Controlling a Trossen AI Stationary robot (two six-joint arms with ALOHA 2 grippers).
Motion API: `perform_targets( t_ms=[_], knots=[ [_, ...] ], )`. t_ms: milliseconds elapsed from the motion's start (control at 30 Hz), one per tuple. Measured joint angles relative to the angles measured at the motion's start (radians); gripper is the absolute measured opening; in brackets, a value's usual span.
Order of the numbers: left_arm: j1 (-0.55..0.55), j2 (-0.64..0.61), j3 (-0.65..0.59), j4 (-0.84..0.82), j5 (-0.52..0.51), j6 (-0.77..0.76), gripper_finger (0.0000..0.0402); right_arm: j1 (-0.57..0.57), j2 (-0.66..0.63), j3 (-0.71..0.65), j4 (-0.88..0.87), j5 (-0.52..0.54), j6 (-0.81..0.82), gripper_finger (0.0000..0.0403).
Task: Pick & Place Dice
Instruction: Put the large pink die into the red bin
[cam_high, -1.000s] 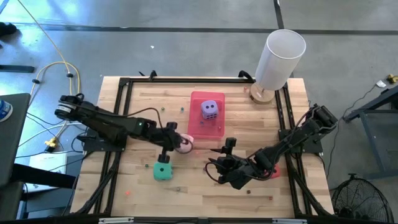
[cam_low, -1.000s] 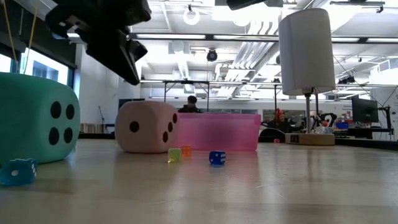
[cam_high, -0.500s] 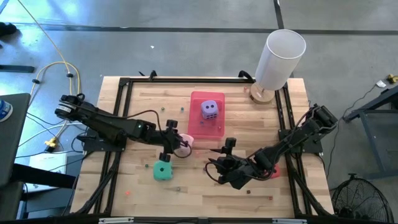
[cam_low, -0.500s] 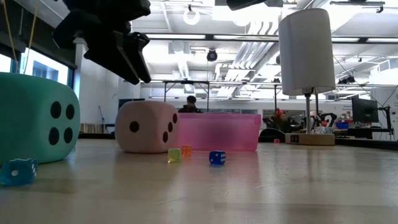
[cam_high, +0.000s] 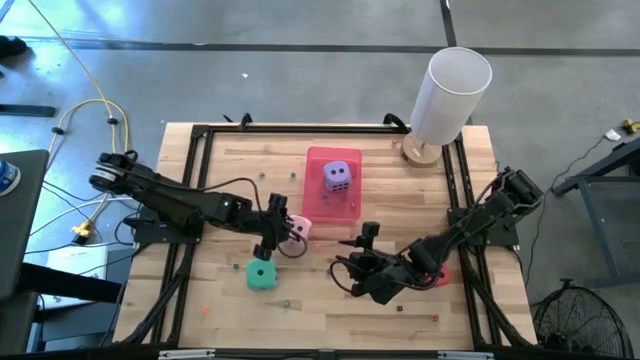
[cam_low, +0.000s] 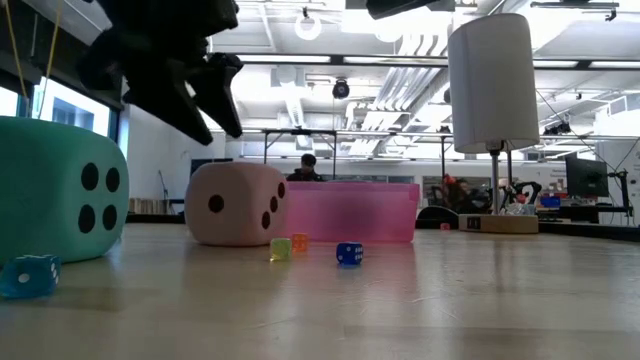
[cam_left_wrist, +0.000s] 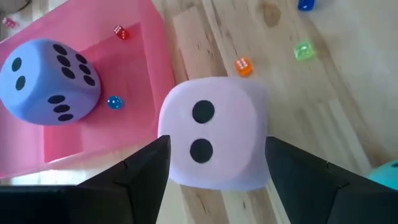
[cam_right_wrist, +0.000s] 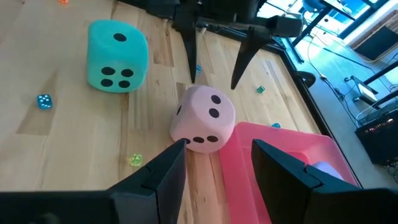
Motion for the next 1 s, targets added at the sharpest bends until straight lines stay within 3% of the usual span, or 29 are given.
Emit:
perform_targets(
  t_ms=[267,533,667,767,900,1000],
  knots=[
    [0.037,0.034,0.0,-0.008,0.002,0.061,0.0264,-0.012,0.0,0.0,0.003,0.026,0.0,0.0174],
    [0.037,0.03,0.0,-0.011,-0.153,0.075,0.0311,-0.028,-0.007,0.0,0.005,0.084,-0.016,0.0174],
    [0.022,-0.009,0.001,-0.004,-0.159,0.155,0.0313,-0.033,-0.008,0.0,0.01,0.091,-0.026,0.0174],
    [0.021,-0.048,0.001,-0.008,-0.094,0.192,0.0312,-0.038,-0.008,0.0,0.011,0.11,-0.026,0.0174],
    [0.066,-0.092,0.014,-0.008,0.114,0.174,0.0309,-0.046,-0.008,0.0,0.018,0.11,-0.022,0.0174],
    [0.12,-0.098,0.034,-0.011,0.191,0.176,0.0308,-0.047,-0.008,0.0,0.026,0.11,-0.02,0.0174]
  ],
)
